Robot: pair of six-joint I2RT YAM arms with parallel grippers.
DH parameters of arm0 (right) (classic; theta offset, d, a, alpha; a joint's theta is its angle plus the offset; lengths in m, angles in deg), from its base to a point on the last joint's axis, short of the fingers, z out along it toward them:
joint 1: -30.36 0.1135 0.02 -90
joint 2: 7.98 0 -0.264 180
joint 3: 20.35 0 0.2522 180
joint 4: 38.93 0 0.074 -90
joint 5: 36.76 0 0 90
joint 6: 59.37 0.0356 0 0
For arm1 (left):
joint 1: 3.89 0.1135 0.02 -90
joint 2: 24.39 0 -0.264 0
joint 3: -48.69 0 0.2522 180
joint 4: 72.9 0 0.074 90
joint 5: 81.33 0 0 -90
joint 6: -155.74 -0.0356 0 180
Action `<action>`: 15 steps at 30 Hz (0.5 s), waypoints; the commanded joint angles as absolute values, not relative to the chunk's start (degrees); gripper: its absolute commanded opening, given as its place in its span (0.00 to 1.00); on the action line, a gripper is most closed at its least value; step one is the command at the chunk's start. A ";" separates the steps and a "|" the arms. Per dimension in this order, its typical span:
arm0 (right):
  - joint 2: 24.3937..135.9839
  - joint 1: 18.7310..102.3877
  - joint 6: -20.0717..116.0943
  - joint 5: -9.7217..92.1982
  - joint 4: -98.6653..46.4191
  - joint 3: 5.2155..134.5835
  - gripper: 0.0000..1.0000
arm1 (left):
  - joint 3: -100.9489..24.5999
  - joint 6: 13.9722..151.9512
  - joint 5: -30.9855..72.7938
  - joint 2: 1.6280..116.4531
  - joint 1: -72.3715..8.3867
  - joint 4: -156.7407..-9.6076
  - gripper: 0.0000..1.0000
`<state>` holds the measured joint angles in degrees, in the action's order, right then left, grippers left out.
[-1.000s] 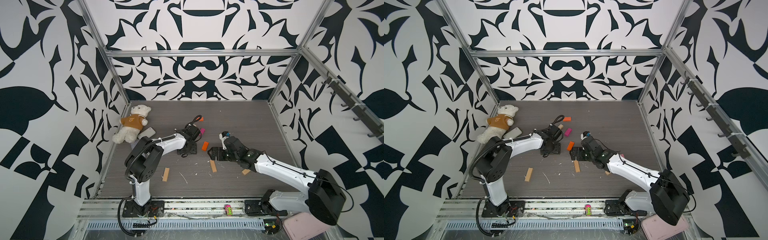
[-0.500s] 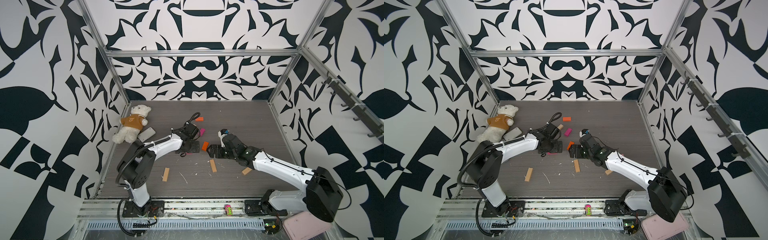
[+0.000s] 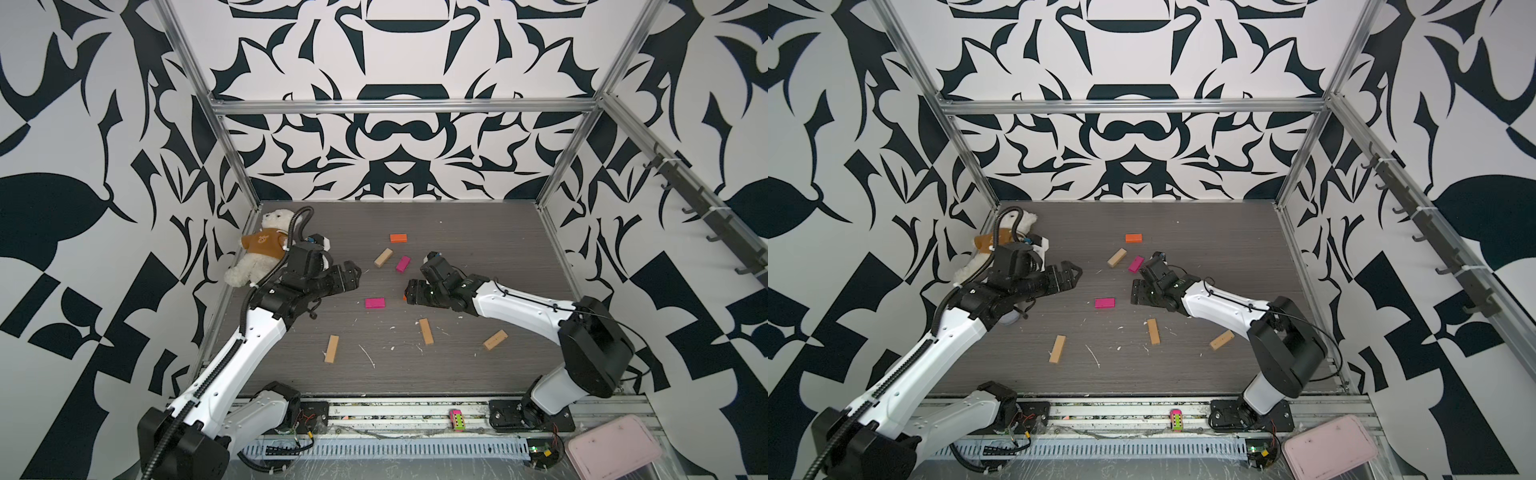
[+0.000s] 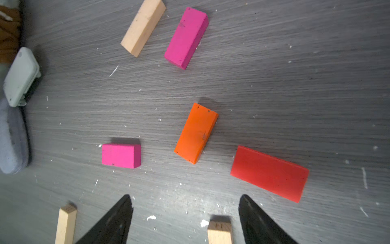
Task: Assemble the letter p with building blocks
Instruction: Pick up the building block from the center of the board.
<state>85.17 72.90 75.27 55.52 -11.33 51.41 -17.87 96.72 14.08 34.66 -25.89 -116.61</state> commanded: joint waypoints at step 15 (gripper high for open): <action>100.09 74.25 83.55 61.32 -6.50 62.09 0.51 | -15.88 89.13 29.99 31.16 -23.76 -118.52 0.99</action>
